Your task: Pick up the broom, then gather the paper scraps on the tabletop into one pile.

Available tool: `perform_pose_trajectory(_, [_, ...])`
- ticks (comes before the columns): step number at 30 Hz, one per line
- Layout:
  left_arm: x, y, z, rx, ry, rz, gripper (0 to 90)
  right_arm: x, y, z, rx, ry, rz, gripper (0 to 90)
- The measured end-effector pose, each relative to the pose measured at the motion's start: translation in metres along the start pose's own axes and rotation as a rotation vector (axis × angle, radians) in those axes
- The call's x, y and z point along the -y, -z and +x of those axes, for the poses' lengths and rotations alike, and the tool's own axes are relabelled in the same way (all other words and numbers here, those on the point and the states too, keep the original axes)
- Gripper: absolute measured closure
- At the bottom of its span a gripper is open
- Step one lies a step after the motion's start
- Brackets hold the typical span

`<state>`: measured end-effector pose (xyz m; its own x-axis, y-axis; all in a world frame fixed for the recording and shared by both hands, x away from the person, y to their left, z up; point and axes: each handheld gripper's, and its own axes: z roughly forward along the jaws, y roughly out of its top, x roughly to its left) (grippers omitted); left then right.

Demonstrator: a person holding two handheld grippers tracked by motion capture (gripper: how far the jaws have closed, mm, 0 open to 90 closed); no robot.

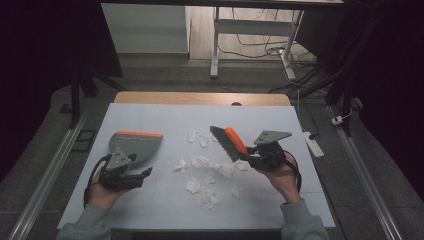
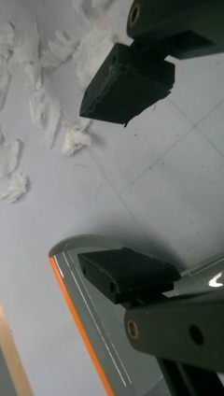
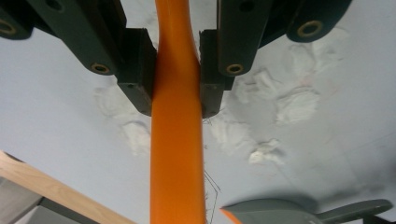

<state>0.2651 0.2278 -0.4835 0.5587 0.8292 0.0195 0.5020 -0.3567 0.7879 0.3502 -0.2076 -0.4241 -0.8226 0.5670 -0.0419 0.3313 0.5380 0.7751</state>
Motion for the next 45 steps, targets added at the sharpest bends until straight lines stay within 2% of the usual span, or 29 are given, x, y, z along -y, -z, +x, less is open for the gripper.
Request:
perform_pose_trajectory(6, [0.002,-0.007,0.003,0.006,-0.005,0.024,26.2,0.002,0.004,-0.014,0.048,-0.047,0.000,70.3])
perform_pose_trajectory(14, [0.004,-0.007,0.007,0.001,0.014,0.026,24.9,0.001,0.006,-0.022,0.093,-0.068,0.019,70.3])
perform_pose_trajectory(22, [0.005,-0.010,0.008,0.006,0.013,0.030,24.7,0.002,0.010,-0.044,0.165,-0.150,0.041,70.3])
perform_pose_trajectory(31, [0.006,-0.011,0.009,0.005,0.020,0.037,24.7,0.005,0.015,-0.068,0.255,-0.225,0.096,70.3])
perform_pose_trajectory(37, [0.006,-0.012,0.010,0.006,0.024,0.038,24.7,0.011,0.006,-0.082,0.289,-0.230,0.170,70.3])
perform_pose_trajectory(42, [0.006,-0.010,0.009,0.005,0.034,0.031,24.6,0.008,-0.011,-0.089,0.274,-0.212,0.220,70.3])
perform_pose_trajectory(45, [0.006,-0.011,0.007,0.001,0.017,0.039,24.6,0.002,-0.023,-0.090,0.257,-0.195,0.252,70.3])
